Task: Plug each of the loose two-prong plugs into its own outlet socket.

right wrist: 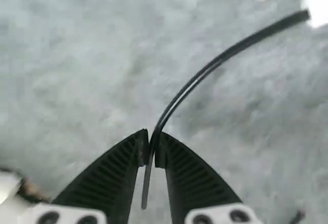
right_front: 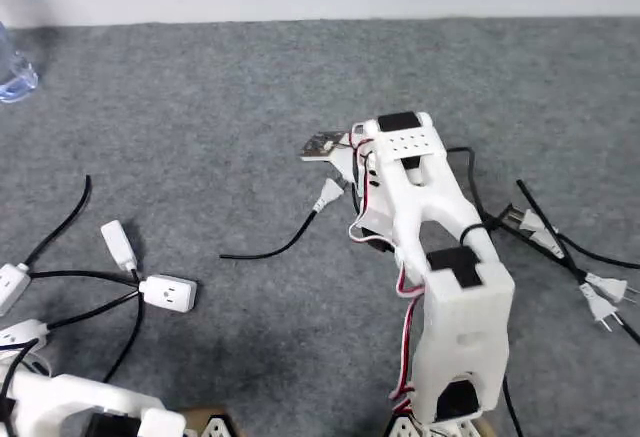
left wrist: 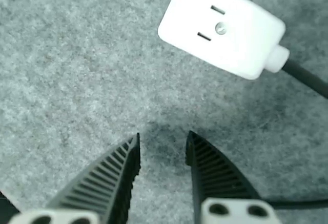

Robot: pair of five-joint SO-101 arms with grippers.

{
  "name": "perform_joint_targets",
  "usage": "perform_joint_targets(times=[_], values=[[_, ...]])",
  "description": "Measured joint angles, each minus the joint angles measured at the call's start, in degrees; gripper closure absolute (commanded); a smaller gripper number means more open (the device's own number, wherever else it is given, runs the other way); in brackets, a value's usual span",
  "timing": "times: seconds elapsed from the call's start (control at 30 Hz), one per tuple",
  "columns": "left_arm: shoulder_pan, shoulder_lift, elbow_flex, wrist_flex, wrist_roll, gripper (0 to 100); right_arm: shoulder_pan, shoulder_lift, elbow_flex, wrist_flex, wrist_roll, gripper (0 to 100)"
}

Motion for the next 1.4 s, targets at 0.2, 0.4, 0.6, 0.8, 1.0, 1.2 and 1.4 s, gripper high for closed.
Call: perform_joint_targets(times=[0.2,0.4,0.6,0.8,1.0,1.2,1.4], values=[[0.0,0.0,0.0,0.0,0.0,86,-2.6,-14.3,1.6,6.9,-4.4,99.0],[0.0,0.0,0.0,0.0,0.0,86,-4.4,-27.8,16.3,6.9,-6.1,99.0],[0.0,0.0,0.0,0.0,0.0,86,-16.4,-43.6,34.3,6.9,-6.8,99.0],[0.0,0.0,0.0,0.0,0.0,86,-32.6,-57.4,41.2,6.9,-9.6,94.7],[0.0,0.0,0.0,0.0,0.0,86,-33.9,-58.7,41.8,4.2,-9.9,54.8],[0.0,0.0,0.0,0.0,0.0,86,-33.9,-58.0,41.1,2.1,-9.9,36.1],[0.0,0.0,0.0,0.0,0.0,86,-33.0,-59.9,32.1,6.9,-9.9,36.3]])
